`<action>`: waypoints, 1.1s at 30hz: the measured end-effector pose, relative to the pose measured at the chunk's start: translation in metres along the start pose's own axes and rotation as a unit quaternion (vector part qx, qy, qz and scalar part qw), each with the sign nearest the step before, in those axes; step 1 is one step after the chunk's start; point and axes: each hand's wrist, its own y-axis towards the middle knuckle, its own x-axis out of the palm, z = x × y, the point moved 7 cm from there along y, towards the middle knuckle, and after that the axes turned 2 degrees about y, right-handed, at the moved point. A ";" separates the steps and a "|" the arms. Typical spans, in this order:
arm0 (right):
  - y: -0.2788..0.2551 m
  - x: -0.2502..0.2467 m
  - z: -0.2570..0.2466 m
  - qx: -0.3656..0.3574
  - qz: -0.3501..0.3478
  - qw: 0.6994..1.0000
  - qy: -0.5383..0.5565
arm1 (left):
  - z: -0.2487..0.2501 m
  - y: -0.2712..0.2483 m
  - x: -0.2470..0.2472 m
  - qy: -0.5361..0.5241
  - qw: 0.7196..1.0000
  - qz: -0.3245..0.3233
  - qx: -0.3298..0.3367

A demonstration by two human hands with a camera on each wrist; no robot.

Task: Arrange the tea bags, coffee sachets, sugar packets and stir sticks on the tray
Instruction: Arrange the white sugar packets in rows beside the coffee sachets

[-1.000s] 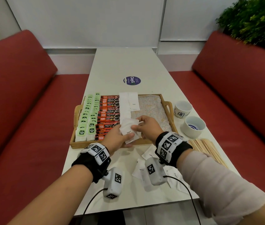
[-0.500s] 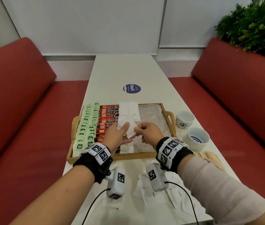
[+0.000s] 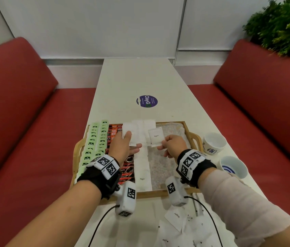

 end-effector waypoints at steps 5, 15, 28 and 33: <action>0.017 0.011 0.011 0.055 -0.013 0.998 -0.040 | 0.000 0.015 -0.002 0.004 1.000 -0.001 -0.010; 0.039 0.025 0.016 0.130 -0.035 0.981 -0.143 | -0.001 0.029 -0.004 0.017 1.000 -0.012 -0.017; 0.044 0.023 -0.006 0.029 -0.014 0.937 -0.347 | -0.007 0.036 -0.010 0.049 0.998 -0.016 -0.030; 0.016 0.043 -0.034 -0.098 -0.088 0.988 -0.082 | -0.003 0.036 -0.009 0.079 0.997 0.010 -0.015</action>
